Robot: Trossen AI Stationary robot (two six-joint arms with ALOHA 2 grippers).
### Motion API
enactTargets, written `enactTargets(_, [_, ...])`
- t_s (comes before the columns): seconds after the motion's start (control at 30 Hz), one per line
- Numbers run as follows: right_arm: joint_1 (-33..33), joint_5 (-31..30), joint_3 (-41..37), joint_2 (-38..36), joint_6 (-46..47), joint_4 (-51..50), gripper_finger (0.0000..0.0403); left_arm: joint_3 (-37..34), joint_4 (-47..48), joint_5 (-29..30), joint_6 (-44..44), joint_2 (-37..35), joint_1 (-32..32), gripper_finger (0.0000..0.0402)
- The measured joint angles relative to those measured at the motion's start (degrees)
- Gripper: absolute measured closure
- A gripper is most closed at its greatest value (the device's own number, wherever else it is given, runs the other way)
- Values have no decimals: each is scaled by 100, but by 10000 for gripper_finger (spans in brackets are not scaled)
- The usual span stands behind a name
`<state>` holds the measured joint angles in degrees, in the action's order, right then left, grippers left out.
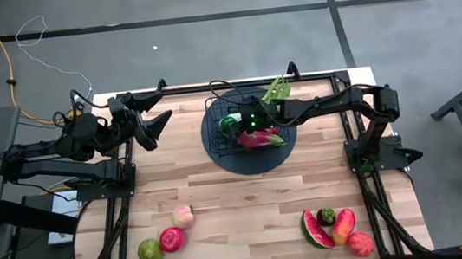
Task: Build produce basket
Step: Put the lime into the wire basket, then put the pear into the wire basket
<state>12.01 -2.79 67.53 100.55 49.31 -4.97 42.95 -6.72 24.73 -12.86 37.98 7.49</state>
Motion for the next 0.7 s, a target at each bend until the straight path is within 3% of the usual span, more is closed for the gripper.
enactTargets(0.23, [0, -2, 0, 2, -39, -9, 101, 0, 0, 15, 0, -1, 0, 28])
enactTargets(0.47, [7, 0, 0, 0, -294, -9, 13, -1, 0, 15, 0, -1, 0, 28])
enactTargets(0.7, [114, 170, 0, -288, -723, -70, 18, 1, 0, 122, 1, -2, -2, 28])
